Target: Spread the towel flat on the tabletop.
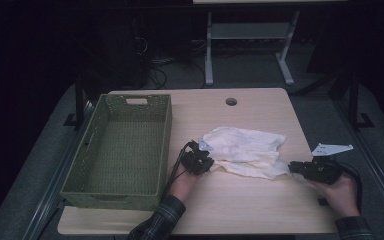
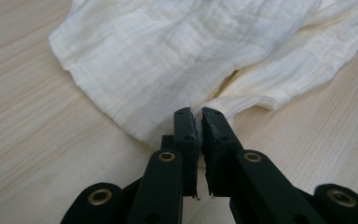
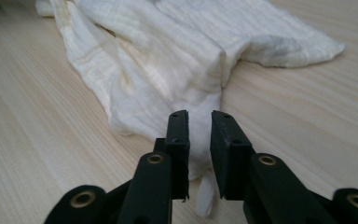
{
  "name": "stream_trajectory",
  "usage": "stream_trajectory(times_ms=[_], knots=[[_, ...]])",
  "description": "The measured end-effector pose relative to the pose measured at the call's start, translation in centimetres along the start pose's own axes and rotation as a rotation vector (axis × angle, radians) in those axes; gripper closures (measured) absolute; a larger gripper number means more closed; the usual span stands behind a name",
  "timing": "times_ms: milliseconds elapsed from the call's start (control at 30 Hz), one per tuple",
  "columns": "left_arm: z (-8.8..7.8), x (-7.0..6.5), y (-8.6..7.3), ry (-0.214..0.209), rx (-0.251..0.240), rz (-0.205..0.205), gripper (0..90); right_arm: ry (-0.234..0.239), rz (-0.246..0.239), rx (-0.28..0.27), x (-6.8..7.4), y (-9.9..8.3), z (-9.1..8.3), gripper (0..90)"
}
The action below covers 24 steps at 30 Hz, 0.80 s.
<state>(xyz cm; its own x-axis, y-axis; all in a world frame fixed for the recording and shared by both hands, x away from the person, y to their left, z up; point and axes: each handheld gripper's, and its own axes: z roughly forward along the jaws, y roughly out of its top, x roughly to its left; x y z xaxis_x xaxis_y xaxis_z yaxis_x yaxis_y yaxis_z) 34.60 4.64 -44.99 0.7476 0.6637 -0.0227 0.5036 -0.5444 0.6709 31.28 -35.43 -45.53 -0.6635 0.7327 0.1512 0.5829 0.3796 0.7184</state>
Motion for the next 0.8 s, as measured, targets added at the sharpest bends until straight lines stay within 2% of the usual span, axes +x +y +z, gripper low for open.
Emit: stream_trajectory(times_ms=[67, 200, 367, 400, 433, 467, 500, 533, 633, 767, 800], knots=[[0.0, 0.0, 0.0, -0.001, 0.000, 0.000, 84.3, 0.022, 0.011, 0.023, -0.1, -0.1, 0.4, 70.2], [-0.3, 0.1, 0.0, 0.001, -0.008, -0.008, 84.3, 0.032, -0.005, 0.015, 0.4, -0.3, -0.1, 66.2], [-0.2, 0.1, 0.0, 0.002, -0.006, -0.008, 84.3, 0.028, -0.019, 0.018, 0.6, -1.1, -0.6, 62.3], [-0.2, 0.0, 0.0, 0.001, -0.006, -0.009, 84.3, 0.029, -0.020, 0.028, 0.7, -1.2, -0.5, 62.2], [-0.2, 0.0, 0.0, 0.003, -0.007, -0.008, 84.3, 0.011, -0.042, 0.052, 0.7, -1.4, 0.0, 61.2], [-0.2, 0.0, 0.0, 0.003, -0.007, -0.008, 84.3, 0.011, -0.042, 0.052, 0.7, -1.4, 0.0, 61.2], [-0.2, 0.0, 0.0, 0.003, -0.009, -0.011, 84.3, 0.004, -0.045, 0.064, 0.8, -1.3, 0.2, 62.0], [-0.2, 0.0, 0.0, 0.003, -0.009, -0.011, 84.3, 0.005, -0.046, 0.067, 0.7, -1.2, 0.5, 70.7], [-0.3, 0.0, 0.0, 0.001, -0.013, -0.014, 84.5, -0.002, -0.049, 0.082, 0.7, -1.2, 0.7, 83.4], [-0.7, -0.1, 0.1, -0.005, -0.020, -0.010, 84.6, -0.010, -0.041, 0.072, 0.7, -1.2, 0.2, 85.7], [-1.3, -0.5, 0.2, -0.018, -0.035, -0.021, 84.6, -0.017, -0.052, 0.053, 0.7, -1.2, -0.3, 86.2]])
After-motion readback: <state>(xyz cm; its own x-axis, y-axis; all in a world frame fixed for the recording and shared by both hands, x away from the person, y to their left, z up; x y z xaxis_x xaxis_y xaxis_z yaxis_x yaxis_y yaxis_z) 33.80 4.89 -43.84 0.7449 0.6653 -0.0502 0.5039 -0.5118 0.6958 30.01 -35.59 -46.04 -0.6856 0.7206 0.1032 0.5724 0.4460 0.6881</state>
